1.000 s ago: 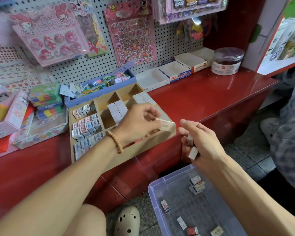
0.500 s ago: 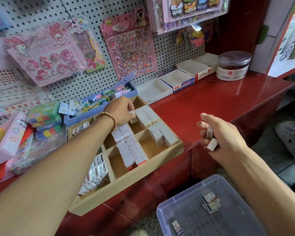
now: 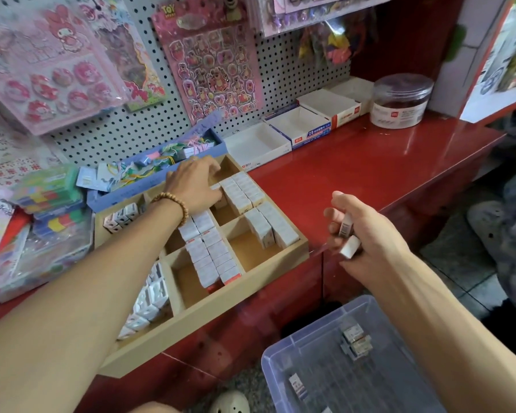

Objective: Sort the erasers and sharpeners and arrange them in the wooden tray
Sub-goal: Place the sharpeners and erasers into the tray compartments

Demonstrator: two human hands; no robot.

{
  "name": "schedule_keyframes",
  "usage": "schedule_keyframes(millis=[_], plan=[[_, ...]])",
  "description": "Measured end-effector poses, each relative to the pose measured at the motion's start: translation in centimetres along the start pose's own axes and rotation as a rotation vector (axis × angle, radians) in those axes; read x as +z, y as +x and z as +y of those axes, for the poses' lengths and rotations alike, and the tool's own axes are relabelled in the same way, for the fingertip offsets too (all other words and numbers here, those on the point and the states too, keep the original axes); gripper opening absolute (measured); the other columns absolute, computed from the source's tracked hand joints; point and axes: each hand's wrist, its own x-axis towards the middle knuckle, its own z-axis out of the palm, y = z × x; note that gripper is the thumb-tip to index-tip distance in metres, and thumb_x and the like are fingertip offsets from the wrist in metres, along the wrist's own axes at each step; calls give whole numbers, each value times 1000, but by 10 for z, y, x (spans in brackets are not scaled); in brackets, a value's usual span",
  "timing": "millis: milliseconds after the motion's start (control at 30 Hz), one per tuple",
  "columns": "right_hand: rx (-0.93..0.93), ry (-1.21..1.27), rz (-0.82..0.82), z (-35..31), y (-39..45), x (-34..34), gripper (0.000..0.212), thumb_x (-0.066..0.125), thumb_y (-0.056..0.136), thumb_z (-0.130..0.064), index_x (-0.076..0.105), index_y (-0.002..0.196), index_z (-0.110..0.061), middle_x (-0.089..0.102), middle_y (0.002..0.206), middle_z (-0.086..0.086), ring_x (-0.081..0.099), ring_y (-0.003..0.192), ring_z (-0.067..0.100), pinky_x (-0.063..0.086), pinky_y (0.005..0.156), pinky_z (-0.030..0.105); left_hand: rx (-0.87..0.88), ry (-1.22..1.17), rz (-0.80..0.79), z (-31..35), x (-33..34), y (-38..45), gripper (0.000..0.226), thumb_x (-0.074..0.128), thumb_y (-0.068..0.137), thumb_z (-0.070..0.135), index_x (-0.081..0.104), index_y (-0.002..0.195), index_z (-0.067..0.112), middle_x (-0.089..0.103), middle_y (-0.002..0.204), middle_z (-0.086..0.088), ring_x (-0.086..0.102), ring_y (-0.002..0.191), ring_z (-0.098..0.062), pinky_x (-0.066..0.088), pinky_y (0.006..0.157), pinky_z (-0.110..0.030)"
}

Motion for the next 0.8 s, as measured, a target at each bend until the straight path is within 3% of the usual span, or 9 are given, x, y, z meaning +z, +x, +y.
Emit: schedule_keyframes(millis=[133,233,300,367,500,600,633,700,800], plan=[[48,97,-22,2,-3,1,17,68,92,-25,59,82,-14,59,65,2,46,47,9,34,37,19,131,-375,269,28,-17,-42,30,67,88,19,59,116,14,59,103,2,58,97,-14,49,86,-26],[77,141,-42,5,-7,0,24,68,92,-31,57,76,-17,55,62,-1,45,45,7,35,38,19,300,-647,109,70,-20,-96,31,74,75,41,67,97,21,66,82,7,61,71,-5,48,65,-16],[77,117,-39,7,-11,0,26,69,91,-33,58,75,-17,54,60,-1,45,48,10,39,45,22,409,-645,-36,90,-14,-124,35,79,69,46,70,94,24,67,78,7,61,65,-7,49,62,-18],[82,99,-51,10,-16,0,27,73,88,-36,60,76,-15,54,65,1,50,57,16,46,59,30,474,-608,-87,103,-7,-140,30,84,70,37,70,94,24,66,78,9,61,63,-7,50,63,-21],[94,87,-63,15,-25,-2,29,79,81,-37,64,78,-12,58,80,7,61,71,24,56,75,43,549,-521,-5,112,-5,-156,20,78,77,22,73,96,20,68,80,9,61,66,-6,53,67,-25],[100,105,-75,19,-35,-1,31,81,77,-37,64,74,-11,61,87,12,63,80,28,51,96,52,522,-486,55,112,-6,-164,23,69,79,13,73,101,19,67,80,10,61,69,-6,55,67,-25],[104,92,-91,21,-39,0,33,81,74,-39,63,73,-11,63,84,12,64,77,28,52,95,51,490,-485,55,110,-7,-166,25,68,79,12,74,102,19,68,80,11,61,71,-6,55,68,-24],[117,60,-120,26,-46,2,36,78,73,-42,61,74,-10,63,72,8,64,66,24,56,79,45,383,-513,24,105,-9,-170,25,68,79,12,76,100,20,69,80,13,63,74,-4,54,69,-17],[159,69,-123,31,-56,3,42,63,93,-46,61,81,-5,66,74,13,63,64,25,50,63,36,187,-665,-32,92,-15,-174,14,73,80,14,79,90,22,70,73,10,66,69,-8,57,69,-21]])
